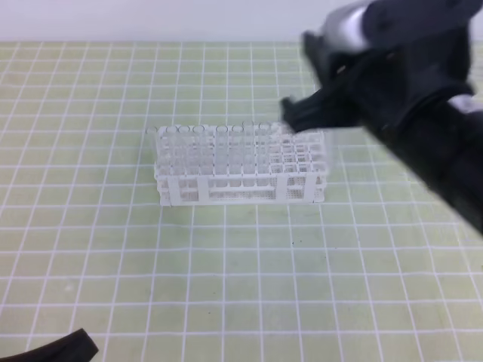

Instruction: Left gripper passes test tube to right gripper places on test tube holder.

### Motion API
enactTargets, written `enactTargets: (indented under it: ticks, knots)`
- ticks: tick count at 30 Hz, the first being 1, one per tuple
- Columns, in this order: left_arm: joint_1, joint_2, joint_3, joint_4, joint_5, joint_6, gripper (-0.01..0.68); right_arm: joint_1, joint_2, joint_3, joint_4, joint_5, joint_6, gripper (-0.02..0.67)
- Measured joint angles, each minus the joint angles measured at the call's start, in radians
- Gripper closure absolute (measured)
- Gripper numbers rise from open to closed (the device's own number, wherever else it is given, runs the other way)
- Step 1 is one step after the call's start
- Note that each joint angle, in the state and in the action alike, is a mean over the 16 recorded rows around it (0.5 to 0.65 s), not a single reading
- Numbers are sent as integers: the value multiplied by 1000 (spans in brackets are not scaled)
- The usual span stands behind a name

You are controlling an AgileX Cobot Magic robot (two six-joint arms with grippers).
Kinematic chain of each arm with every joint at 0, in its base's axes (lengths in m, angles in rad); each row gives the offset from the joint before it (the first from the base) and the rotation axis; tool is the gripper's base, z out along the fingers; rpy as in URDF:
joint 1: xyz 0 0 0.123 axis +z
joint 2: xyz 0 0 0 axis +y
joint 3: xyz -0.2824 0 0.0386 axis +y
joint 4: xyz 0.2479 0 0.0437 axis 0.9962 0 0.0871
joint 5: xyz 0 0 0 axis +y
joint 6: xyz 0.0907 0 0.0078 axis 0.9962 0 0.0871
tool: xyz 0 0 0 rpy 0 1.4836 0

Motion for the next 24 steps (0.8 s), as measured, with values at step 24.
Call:
enactTargets:
  ticks: [24]
  knots:
    - [0,-1,-2,-3,1,0,672,-163,17,26,-203,111,212,641]
